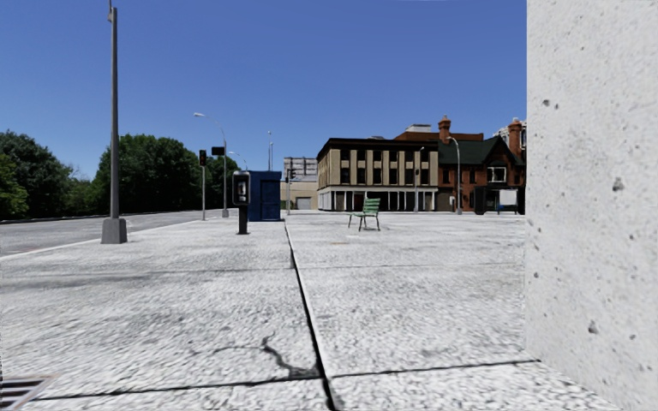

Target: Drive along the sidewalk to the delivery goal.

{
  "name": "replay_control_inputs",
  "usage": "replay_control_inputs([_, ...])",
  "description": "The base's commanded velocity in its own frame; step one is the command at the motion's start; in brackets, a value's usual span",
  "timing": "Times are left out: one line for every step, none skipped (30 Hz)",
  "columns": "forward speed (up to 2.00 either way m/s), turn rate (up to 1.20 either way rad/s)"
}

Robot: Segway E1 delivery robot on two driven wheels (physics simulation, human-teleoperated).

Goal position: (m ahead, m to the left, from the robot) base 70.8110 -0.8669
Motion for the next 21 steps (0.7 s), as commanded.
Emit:
replay_control_inputs([2.00,0.00])
replay_control_inputs([2.00,0.00])
replay_control_inputs([2.00,0.00])
replay_control_inputs([2.00,0.00])
replay_control_inputs([2.00,0.00])
replay_control_inputs([2.00,0.00])
replay_control_inputs([2.00,0.00])
replay_control_inputs([2.00,0.00])
replay_control_inputs([2.00,0.00])
replay_control_inputs([2.00,0.00])
replay_control_inputs([2.00,0.00])
replay_control_inputs([2.00,0.00])
replay_control_inputs([2.00,0.00])
replay_control_inputs([2.00,0.00])
replay_control_inputs([2.00,0.00])
replay_control_inputs([2.00,0.00])
replay_control_inputs([2.00,0.00])
replay_control_inputs([2.00,0.00])
replay_control_inputs([2.00,0.00])
replay_control_inputs([2.00,0.00])
replay_control_inputs([2.00,0.00])
